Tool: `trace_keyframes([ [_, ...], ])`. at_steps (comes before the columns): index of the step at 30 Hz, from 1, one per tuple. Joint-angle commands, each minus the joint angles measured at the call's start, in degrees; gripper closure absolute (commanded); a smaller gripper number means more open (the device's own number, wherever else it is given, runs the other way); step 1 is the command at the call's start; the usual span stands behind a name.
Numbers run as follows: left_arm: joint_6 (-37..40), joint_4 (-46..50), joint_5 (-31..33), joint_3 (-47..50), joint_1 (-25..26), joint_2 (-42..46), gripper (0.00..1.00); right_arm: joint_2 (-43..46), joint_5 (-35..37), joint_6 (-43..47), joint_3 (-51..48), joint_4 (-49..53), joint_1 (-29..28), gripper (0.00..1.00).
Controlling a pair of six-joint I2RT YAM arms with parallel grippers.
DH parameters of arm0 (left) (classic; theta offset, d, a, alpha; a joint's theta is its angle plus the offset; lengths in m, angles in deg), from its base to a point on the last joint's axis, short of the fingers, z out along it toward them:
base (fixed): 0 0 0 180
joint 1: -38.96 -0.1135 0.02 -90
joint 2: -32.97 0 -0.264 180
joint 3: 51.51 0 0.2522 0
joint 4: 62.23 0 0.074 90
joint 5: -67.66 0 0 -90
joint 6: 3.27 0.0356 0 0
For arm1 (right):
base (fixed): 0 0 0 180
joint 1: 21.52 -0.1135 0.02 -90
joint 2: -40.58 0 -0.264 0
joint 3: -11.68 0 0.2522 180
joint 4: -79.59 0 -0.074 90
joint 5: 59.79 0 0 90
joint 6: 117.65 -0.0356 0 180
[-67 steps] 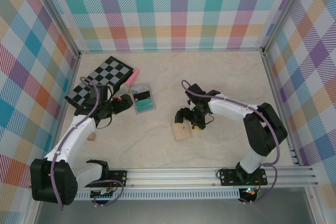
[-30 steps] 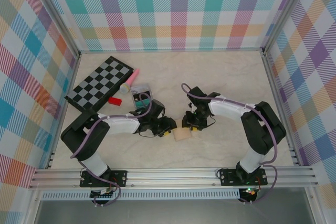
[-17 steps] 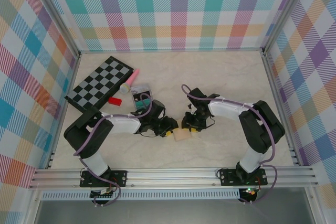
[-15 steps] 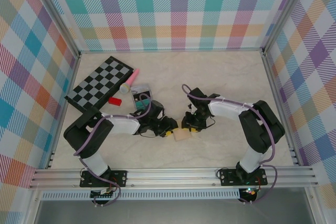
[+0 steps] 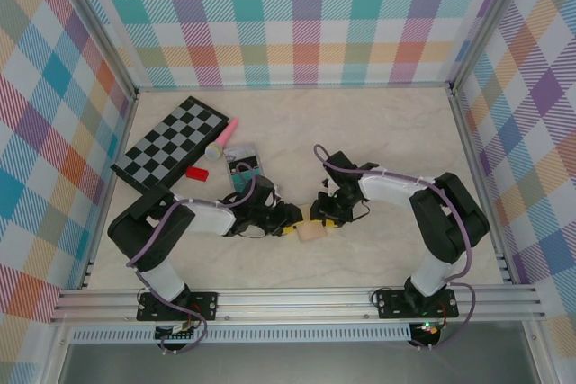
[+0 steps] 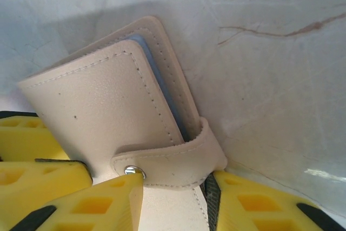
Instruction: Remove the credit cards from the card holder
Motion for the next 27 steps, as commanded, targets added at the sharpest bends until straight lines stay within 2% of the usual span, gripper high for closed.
trace_keyframes([
  [1,-0.8,-10.7,-5.1,-0.6,0.0,2.9,0.67,1.1,-6.4,-1.6,-0.7,-5.5,0.1,0.63],
  [6,0.4,-7.7,-4.1,-0.7,-0.3,3.5,0.78,1.4,-5.5,-0.4,0.1,-3.5,0.7,0.63],
  [10,2.1,-4.4,-2.5,-0.3,-0.9,5.2,0.89,3.8,3.6,2.1,2.0,3.1,0.7,0.59],
  [14,4.6,-0.2,-1.6,-1.1,-1.1,7.1,0.96,7.0,12.2,4.7,2.9,7.4,0.4,0.55],
  [21,7.1,4.0,-1.1,-3.7,-1.1,8.0,1.00,10.1,11.3,8.3,4.7,6.3,-2.9,0.53],
  [27,7.2,4.0,-1.1,-4.1,-1.1,7.9,1.00,8.1,12.0,8.7,6.9,6.6,-5.3,0.55],
])
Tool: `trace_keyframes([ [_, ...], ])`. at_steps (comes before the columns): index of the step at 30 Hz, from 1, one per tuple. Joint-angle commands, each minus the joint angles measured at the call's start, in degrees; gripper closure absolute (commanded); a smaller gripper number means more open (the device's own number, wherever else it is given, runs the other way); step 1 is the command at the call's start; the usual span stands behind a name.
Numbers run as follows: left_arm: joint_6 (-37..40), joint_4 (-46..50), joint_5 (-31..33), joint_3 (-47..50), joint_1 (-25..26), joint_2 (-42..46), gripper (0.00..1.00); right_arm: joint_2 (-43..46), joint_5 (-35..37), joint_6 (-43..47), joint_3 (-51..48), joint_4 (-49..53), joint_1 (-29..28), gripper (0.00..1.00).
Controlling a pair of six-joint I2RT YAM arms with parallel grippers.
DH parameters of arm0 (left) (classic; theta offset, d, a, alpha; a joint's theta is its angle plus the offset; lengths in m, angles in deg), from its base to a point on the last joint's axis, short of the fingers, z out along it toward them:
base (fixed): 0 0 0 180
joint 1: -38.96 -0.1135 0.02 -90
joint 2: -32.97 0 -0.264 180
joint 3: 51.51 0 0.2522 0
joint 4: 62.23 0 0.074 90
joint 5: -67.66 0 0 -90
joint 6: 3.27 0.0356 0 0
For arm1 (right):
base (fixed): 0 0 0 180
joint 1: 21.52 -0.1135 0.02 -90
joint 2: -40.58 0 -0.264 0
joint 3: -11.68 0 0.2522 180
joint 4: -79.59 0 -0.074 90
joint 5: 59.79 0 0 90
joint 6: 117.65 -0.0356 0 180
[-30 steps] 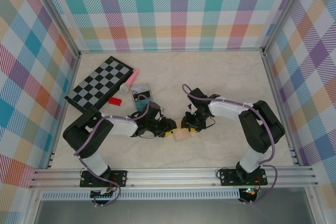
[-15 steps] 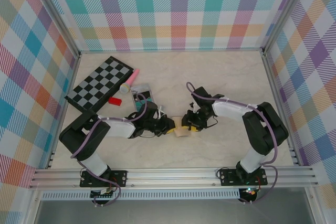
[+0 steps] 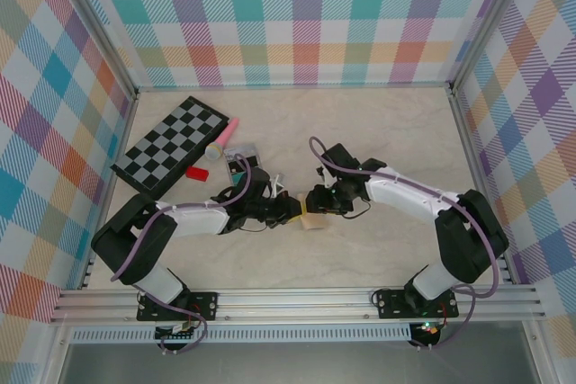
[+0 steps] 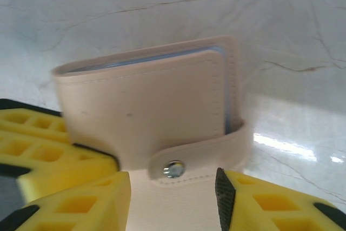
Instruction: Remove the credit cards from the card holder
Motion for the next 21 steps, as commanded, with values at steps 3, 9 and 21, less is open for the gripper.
trace_keyframes([
  [3,1.2,0.6,-0.4,-1.7,-0.3,1.5,1.00,-2.0,1.8,1.4,2.4,1.6,-1.3,0.60],
  [9,1.4,0.8,-0.4,-1.8,-0.3,1.9,1.00,-3.9,2.4,1.5,3.8,2.0,-2.1,0.68],
  [21,2.8,4.1,1.4,-1.5,-0.3,3.3,1.00,-6.6,6.5,0.5,5.3,4.2,-2.6,0.76],
])
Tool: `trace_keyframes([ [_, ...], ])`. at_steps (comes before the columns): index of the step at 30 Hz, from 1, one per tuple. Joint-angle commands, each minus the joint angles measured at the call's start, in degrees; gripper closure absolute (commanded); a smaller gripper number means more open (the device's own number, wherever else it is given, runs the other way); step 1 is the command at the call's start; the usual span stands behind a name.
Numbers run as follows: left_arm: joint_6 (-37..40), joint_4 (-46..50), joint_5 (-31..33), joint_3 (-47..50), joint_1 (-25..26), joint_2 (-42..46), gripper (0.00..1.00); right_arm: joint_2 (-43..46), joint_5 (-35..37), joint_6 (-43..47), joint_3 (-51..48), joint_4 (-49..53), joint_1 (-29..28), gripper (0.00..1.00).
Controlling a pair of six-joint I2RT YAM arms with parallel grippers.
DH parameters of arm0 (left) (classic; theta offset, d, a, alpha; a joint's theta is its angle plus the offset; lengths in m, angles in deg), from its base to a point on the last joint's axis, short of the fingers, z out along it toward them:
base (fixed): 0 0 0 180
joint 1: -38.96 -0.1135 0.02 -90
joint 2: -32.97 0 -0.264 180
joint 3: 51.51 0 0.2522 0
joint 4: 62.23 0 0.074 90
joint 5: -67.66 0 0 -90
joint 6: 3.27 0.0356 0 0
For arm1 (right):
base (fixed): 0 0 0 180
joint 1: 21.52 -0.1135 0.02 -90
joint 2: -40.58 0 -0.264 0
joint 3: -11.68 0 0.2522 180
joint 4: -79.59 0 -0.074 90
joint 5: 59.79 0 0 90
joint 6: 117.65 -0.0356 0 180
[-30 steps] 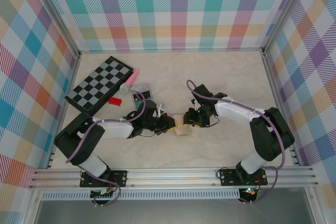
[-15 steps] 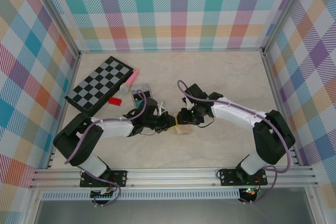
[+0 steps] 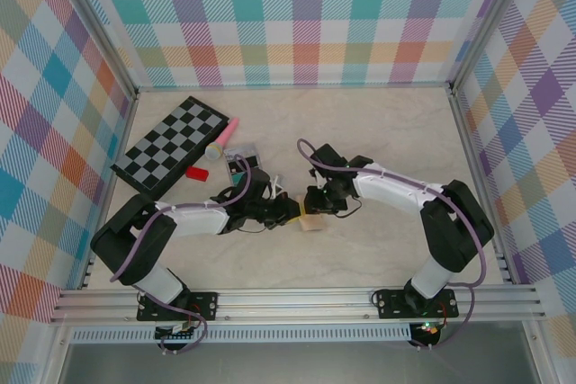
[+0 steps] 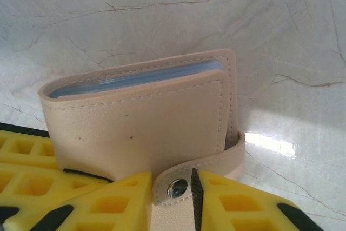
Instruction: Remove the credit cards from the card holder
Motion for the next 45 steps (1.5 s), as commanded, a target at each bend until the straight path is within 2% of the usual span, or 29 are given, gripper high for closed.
trace_keyframes([
  [1,2.1,1.3,0.5,-1.4,-0.4,2.9,1.00,-0.9,3.2,0.0,1.2,2.3,-0.2,0.77],
  [6,3.6,6.2,2.7,-2.1,-0.3,3.5,1.00,-0.6,6.6,-1.4,0.2,3.1,-0.2,0.78],
  [11,3.6,6.8,2.7,-1.9,-0.4,3.0,1.00,-0.7,9.7,-3.8,-0.4,4.3,-0.2,0.84],
  [14,3.6,6.9,2.7,-2.0,-0.3,3.1,1.00,-0.9,9.7,-4.3,-0.3,4.4,-0.2,0.84],
  [17,3.7,7.6,3.0,-2.1,-0.4,3.4,1.00,-0.3,9.0,-4.3,-0.6,3.5,-0.2,0.81],
  [20,3.9,8.8,3.8,-2.1,-0.4,3.5,1.00,-0.5,5.9,-3.2,-0.8,1.5,-0.3,0.73],
  [24,4.0,11.3,4.9,-3.0,-0.3,2.9,0.99,-3.6,3.6,-3.1,0.4,1.1,-0.2,0.72],
  [29,4.2,14.7,6.4,-3.9,-0.3,3.1,0.79,-5.4,4.2,-3.9,0.7,1.0,-0.2,0.76],
  [35,8.0,22.6,10.3,-6.4,-0.5,5.6,0.40,-4.7,6.1,-3.9,0.2,0.7,-0.2,0.84],
  [41,12.2,35.3,19.5,-8.6,-1.7,11.1,0.11,-1.9,10.8,-2.9,2.0,3.9,-0.2,0.97],
  [43,13.1,40.1,24.8,-9.5,-2.0,13.4,0.01,-1.2,12.9,-2.7,3.5,6.8,-0.2,1.00],
  [45,12.7,43.3,30.1,-9.8,-2.2,15.4,0.00,-0.2,13.3,-2.2,4.3,8.2,-0.4,1.00],
])
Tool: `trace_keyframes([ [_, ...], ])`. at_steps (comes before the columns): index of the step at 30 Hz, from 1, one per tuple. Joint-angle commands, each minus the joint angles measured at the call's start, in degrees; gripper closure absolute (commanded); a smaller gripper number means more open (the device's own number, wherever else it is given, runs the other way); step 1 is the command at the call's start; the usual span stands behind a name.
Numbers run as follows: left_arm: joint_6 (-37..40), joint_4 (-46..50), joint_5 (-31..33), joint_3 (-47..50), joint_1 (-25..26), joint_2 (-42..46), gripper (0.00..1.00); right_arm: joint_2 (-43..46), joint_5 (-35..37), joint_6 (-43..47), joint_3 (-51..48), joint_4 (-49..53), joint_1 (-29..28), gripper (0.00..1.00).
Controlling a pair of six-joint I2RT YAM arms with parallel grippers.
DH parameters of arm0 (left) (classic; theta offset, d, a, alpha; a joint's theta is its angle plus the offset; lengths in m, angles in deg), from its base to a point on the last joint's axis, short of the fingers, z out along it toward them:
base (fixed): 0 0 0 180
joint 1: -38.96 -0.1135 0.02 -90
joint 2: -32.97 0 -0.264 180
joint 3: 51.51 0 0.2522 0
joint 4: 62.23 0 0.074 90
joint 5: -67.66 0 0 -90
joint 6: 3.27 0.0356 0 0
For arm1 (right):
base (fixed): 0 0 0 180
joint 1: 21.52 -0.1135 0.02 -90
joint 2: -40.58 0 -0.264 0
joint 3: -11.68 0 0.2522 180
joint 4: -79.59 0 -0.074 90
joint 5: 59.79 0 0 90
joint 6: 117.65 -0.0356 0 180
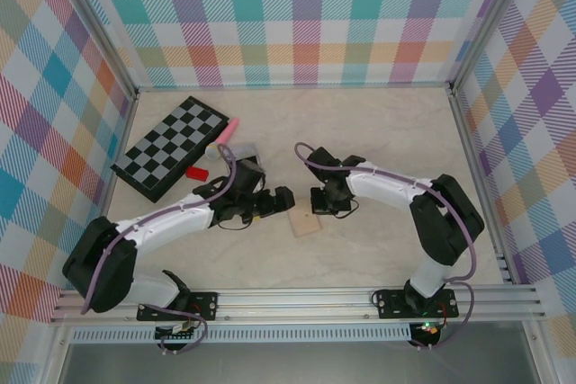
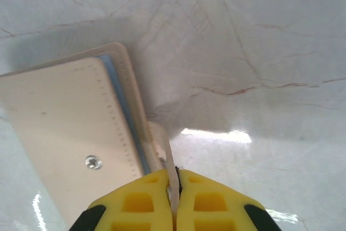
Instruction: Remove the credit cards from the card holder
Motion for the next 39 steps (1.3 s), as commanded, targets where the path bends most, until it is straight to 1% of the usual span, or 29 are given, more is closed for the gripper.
trace_keyframes([
  [1,1.1,10.9,11.4,-1.7,-1.1,3.9,0.00,3.6,2.8,1.4,2.9,4.1,-0.2,1.00],
  [5,-0.5,13.6,15.4,-1.5,-1.8,7.0,0.00,6.2,-0.1,3.6,4.4,3.5,-1.5,1.00],
  [8,-1.8,14.5,17.9,-0.8,-1.9,9.2,0.00,6.7,-2.3,5.4,6.9,3.0,-3.4,1.00],
  [11,-2.6,15.0,19.2,0.3,-2.1,11.1,0.00,4.7,-3.2,6.1,10.0,2.9,-5.7,1.00],
  [14,-2.8,14.5,18.9,1.8,-2.4,12.5,0.00,1.4,-4.4,5.8,12.2,2.1,-7.3,1.00],
  [18,-2.6,13.4,17.4,3.6,-2.5,12.7,0.00,-1.6,-2.4,5.1,13.8,2.7,-7.6,1.00],
  [23,-2.4,11.7,15.8,4.4,-2.5,12.1,0.00,-1.5,0.7,5.7,14.3,4.1,-7.1,1.00],
  [29,-1.7,9.3,12.7,3.9,-2.5,10.4,0.00,-0.1,2.0,3.5,10.6,4.0,-3.4,1.00],
  [34,-1.4,7.2,8.6,2.6,-2.5,7.4,0.01,0.8,2.6,3.0,6.2,2.6,-0.2,1.00],
  [39,-1.9,1.4,1.3,2.1,-2.5,3.9,0.08,0.9,3.0,2.9,3.1,1.0,2.2,1.00],
])
